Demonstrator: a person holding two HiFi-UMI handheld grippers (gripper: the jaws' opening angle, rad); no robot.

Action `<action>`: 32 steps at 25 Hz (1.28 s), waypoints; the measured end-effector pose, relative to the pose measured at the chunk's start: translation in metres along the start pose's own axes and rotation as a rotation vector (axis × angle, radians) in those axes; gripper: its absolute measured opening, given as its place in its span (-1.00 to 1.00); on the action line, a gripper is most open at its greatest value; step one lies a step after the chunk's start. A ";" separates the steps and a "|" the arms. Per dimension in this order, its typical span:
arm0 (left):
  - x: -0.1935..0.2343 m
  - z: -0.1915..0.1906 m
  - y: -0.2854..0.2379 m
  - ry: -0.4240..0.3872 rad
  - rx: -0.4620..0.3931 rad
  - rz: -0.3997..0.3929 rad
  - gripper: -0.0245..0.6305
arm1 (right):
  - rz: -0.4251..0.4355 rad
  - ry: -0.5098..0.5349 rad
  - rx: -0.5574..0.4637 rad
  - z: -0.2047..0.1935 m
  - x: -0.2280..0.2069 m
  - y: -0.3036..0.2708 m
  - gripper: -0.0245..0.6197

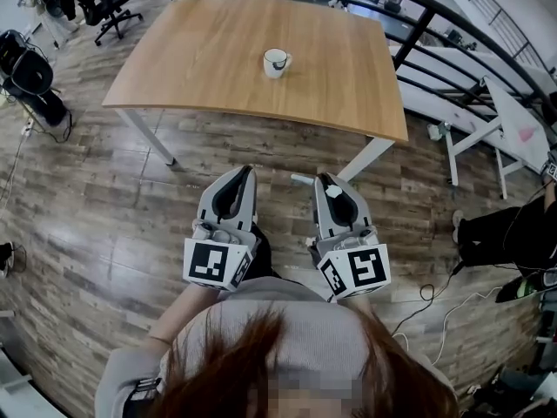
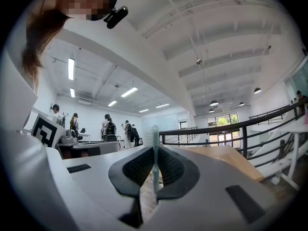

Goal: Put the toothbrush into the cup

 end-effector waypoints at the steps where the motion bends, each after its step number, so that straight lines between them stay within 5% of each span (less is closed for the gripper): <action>1: 0.004 -0.003 -0.004 0.002 0.002 -0.004 -0.90 | -0.005 -0.001 0.000 -0.001 -0.002 -0.006 -0.82; 24: 0.179 0.005 -0.176 0.021 0.007 -0.118 -0.90 | -0.105 0.012 -0.034 0.021 -0.038 -0.241 -0.82; 32: 0.211 -0.001 -0.207 0.028 0.040 -0.165 -0.90 | -0.142 -0.011 -0.052 0.027 -0.039 -0.286 -0.82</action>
Point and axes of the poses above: the fingertips, and each gripper's own axes: y backward along the fingers, x to its left, z out of its top, the point moved 2 cm from there along y, backward along the fingers, and after that the axes turned 10 degrees about -z, right-handed, at the moved point
